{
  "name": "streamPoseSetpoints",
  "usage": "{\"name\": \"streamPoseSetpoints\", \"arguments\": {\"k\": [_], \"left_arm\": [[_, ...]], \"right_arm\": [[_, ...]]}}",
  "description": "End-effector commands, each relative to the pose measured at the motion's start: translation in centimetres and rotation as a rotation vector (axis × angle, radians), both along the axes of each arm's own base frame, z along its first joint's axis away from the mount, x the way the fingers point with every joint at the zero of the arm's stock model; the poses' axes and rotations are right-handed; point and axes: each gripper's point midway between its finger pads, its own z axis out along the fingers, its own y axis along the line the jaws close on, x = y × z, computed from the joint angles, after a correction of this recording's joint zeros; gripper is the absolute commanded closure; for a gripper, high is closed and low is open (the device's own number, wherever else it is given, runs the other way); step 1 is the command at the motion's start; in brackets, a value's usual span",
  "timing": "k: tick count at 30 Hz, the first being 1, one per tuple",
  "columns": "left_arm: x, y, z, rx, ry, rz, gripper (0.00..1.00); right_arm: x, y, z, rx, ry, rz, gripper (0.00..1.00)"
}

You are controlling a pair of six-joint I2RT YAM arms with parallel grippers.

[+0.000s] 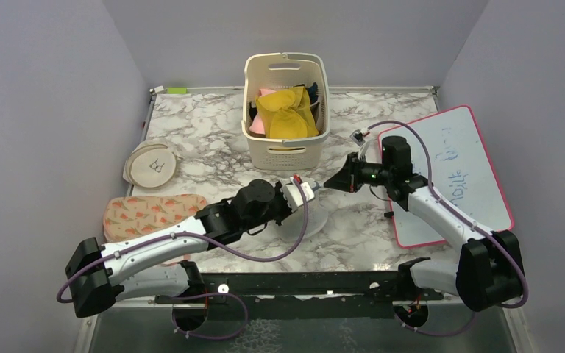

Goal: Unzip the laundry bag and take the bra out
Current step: Unzip the laundry bag at the center of the board.

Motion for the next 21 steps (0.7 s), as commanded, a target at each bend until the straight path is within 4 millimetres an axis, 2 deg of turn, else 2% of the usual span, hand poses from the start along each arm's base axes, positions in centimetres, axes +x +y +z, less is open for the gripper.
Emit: {"name": "streamPoseSetpoints", "arguments": {"k": [1, 6, 9, 11, 13, 18, 21], "left_arm": [[-1.1, -0.5, 2.3, -0.086, -0.023, -0.064, 1.00], [-1.0, -1.0, 1.8, -0.080, 0.005, -0.060, 1.00], [-1.0, -1.3, 1.0, -0.044, 0.043, -0.058, 0.95], [-1.1, -1.1, 0.4, -0.023, 0.060, -0.054, 1.00], [-0.8, -0.7, 0.0, -0.006, 0.064, -0.028, 1.00], [-1.0, 0.4, -0.7, 0.006, 0.073, 0.002, 1.00], [-1.5, 0.6, -0.8, -0.002, 0.076, -0.017, 1.00]], "right_arm": [[1.4, -0.8, -0.8, -0.022, -0.079, -0.017, 0.99], [-0.6, 0.5, -0.2, 0.036, -0.083, 0.086, 0.99], [-1.5, 1.4, 0.2, 0.037, -0.099, 0.124, 0.99], [-2.1, 2.0, 0.6, 0.046, -0.103, 0.153, 0.99], [-2.4, 2.5, 1.0, 0.055, -0.106, 0.169, 0.99], [-2.4, 3.2, 1.6, 0.061, -0.115, 0.163, 0.99], [-1.3, 2.9, 1.2, 0.035, -0.107, 0.095, 0.99]]}}
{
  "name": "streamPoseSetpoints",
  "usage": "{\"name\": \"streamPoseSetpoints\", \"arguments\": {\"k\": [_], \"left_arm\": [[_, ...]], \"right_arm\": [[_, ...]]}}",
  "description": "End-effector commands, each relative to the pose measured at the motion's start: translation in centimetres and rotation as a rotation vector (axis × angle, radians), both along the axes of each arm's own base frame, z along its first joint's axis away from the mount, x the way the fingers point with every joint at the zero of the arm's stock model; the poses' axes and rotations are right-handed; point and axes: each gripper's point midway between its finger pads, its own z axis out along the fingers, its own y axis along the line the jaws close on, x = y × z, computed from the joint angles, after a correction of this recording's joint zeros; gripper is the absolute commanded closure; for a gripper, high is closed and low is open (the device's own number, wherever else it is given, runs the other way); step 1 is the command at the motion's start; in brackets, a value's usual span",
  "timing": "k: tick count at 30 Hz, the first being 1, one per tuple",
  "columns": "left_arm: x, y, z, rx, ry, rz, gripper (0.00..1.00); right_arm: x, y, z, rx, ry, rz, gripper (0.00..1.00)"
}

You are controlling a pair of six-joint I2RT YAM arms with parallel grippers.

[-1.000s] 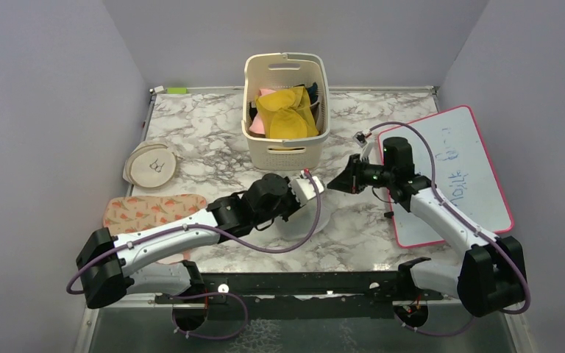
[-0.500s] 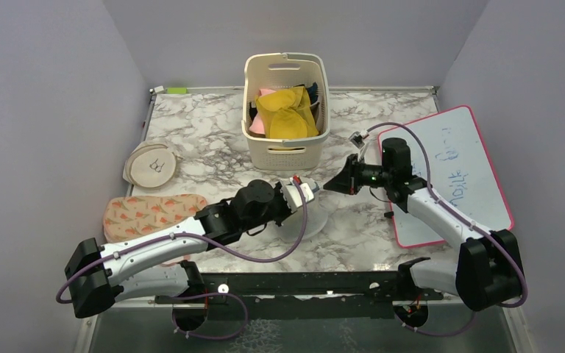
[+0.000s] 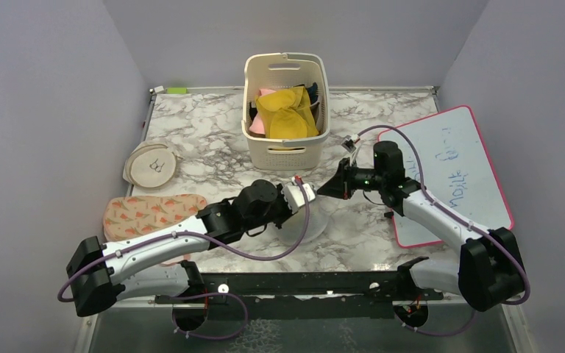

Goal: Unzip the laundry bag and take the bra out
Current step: Unzip the laundry bag at the center of the board.

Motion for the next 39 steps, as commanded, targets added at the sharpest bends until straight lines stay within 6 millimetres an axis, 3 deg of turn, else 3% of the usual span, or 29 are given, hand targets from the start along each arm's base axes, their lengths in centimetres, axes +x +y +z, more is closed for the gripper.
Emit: {"name": "streamPoseSetpoints", "arguments": {"k": [1, 6, 11, 20, 25, 32, 39], "left_arm": [[-0.8, 0.6, 0.5, -0.029, 0.006, -0.008, 1.00], [-1.1, 1.2, 1.2, -0.054, -0.018, -0.016, 1.00], [-1.3, 1.4, 1.1, -0.055, -0.021, -0.024, 1.00], [-0.8, 0.1, 1.1, -0.058, 0.026, -0.005, 1.00], [0.8, -0.6, 0.9, -0.037, 0.055, 0.087, 1.00], [2.2, -1.2, 0.5, -0.026, 0.063, 0.156, 0.97], [1.6, -3.1, -0.5, -0.049, 0.142, 0.123, 0.87]], "right_arm": [[2.3, -0.3, 0.7, -0.028, -0.044, -0.117, 0.99], [4.7, -1.8, -2.7, -0.151, 0.048, -0.290, 0.99], [5.3, -1.6, -3.1, -0.146, 0.037, -0.286, 0.99], [4.8, -0.7, -1.7, -0.106, 0.000, -0.205, 0.99], [4.3, -0.8, -1.0, -0.124, -0.017, -0.174, 0.99], [3.9, -1.6, 1.0, -0.131, -0.066, -0.205, 0.78], [3.9, -1.7, 1.2, -0.136, -0.067, -0.210, 0.69]]}}
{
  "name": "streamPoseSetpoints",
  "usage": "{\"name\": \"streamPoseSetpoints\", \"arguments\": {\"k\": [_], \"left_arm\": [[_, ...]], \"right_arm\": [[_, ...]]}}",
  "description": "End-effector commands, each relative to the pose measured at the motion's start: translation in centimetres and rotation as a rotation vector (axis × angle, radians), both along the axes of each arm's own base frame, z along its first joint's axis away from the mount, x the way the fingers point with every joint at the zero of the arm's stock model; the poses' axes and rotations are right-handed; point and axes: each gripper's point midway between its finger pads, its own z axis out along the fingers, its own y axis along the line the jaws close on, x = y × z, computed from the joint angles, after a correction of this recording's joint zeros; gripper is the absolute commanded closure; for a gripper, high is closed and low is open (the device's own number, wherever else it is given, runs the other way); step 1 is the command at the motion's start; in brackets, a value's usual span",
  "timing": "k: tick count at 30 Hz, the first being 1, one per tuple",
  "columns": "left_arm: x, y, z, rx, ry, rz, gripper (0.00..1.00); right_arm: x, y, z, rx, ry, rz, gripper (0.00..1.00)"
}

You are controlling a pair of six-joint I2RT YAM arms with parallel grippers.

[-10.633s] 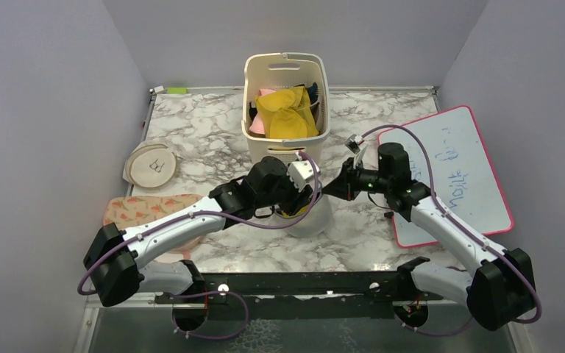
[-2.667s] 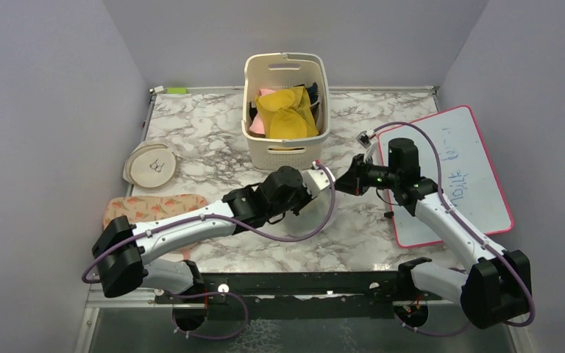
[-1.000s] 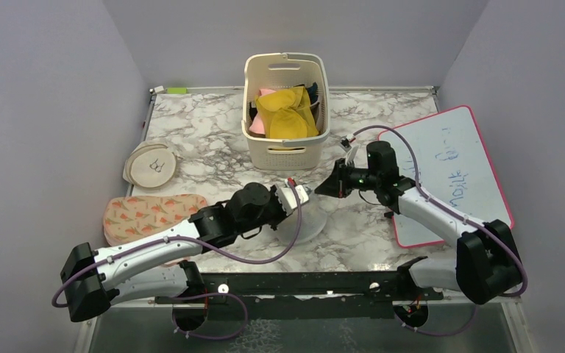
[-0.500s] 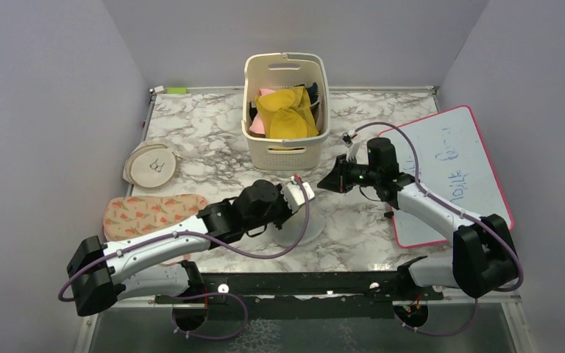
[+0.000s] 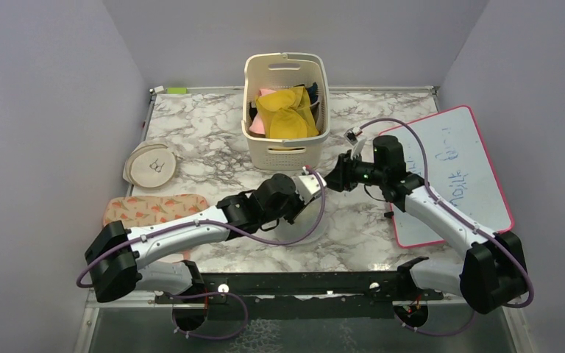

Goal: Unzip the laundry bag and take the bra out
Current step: Unzip the laundry bag at the center of the board.

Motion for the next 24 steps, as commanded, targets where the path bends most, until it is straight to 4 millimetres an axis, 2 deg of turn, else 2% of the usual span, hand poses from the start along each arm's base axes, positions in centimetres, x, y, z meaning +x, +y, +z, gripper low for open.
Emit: {"name": "streamPoseSetpoints", "arguments": {"k": [1, 6, 12, 19, 24], "left_arm": [[0.1, -1.6, 0.8, -0.062, 0.031, 0.004, 0.87], [0.3, -2.1, 0.0, -0.044, 0.035, -0.007, 0.82], [0.3, -2.7, 0.1, -0.020, 0.034, -0.037, 0.65], [0.3, -2.4, 1.5, -0.048, 0.015, -0.034, 0.44], [0.3, -1.9, 3.2, -0.075, -0.001, -0.028, 0.34]], "right_arm": [[0.7, -0.3, 0.6, -0.023, -0.021, -0.025, 0.68], [0.6, -0.7, 1.1, -0.029, -0.032, -0.045, 0.66], [0.1, -1.4, 1.4, -0.028, -0.056, -0.076, 0.62], [0.3, -1.3, 2.1, -0.036, -0.077, -0.058, 0.58], [0.1, -1.2, 2.7, -0.030, -0.090, -0.044, 0.53]]}}
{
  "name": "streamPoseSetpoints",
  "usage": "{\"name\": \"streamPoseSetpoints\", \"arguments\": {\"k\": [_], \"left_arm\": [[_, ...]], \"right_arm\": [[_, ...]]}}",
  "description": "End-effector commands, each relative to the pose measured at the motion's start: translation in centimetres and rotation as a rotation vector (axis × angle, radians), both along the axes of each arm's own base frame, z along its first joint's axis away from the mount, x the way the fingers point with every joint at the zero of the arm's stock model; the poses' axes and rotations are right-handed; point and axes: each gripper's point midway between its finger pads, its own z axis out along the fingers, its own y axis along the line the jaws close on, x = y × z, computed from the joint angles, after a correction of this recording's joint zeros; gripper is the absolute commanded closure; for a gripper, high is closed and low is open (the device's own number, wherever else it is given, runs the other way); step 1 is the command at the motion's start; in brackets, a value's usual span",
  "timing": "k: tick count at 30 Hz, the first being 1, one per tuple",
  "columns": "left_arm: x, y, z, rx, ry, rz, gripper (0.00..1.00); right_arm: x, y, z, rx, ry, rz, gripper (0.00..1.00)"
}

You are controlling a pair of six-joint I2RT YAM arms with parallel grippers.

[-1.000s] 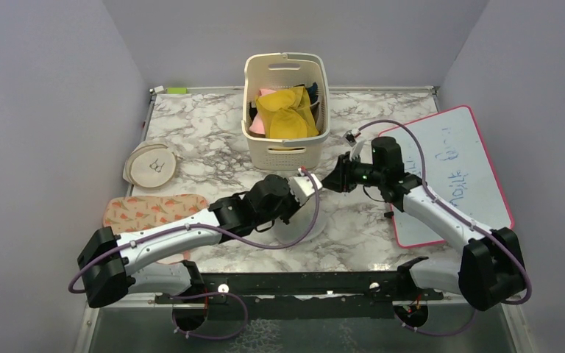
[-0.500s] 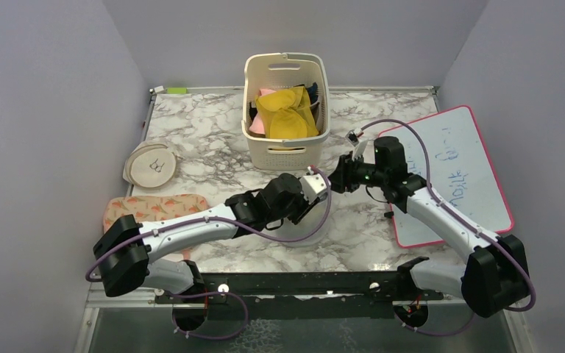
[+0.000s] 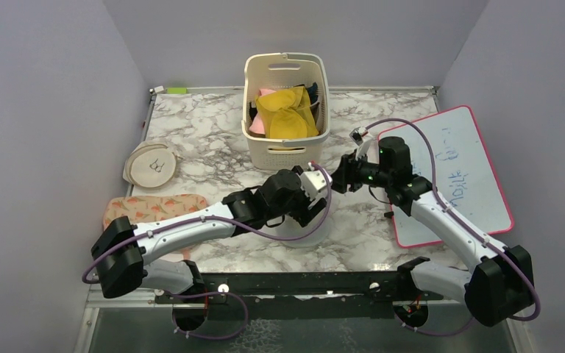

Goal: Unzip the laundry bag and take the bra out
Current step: Unzip the laundry bag at the center of the board.

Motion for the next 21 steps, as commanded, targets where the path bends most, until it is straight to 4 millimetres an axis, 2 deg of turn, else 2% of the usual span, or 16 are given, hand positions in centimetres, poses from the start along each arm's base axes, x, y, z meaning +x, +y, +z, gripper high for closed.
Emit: {"name": "streamPoseSetpoints", "arguments": {"k": [1, 7, 9, 16, 21], "left_arm": [[-0.1, 0.2, 3.4, -0.068, -0.032, -0.010, 0.32], [0.7, 1.4, 4.8, -0.091, -0.028, 0.021, 0.25], [1.0, 1.8, 5.1, -0.104, -0.022, 0.032, 0.19], [1.8, 3.3, 6.8, -0.192, 0.011, 0.065, 0.16], [3.0, 5.3, 6.5, -0.206, 0.063, 0.138, 0.12]], "right_arm": [[0.6, -0.1, 1.6, -0.002, -0.059, 0.000, 0.52], [0.4, 0.0, 1.5, 0.003, -0.059, 0.006, 0.45], [0.4, 0.0, 1.4, 0.005, -0.061, 0.007, 0.44], [0.2, 0.2, 2.2, 0.015, -0.081, 0.027, 0.33], [-0.5, 0.6, 2.2, 0.039, -0.088, 0.071, 0.29]]}}
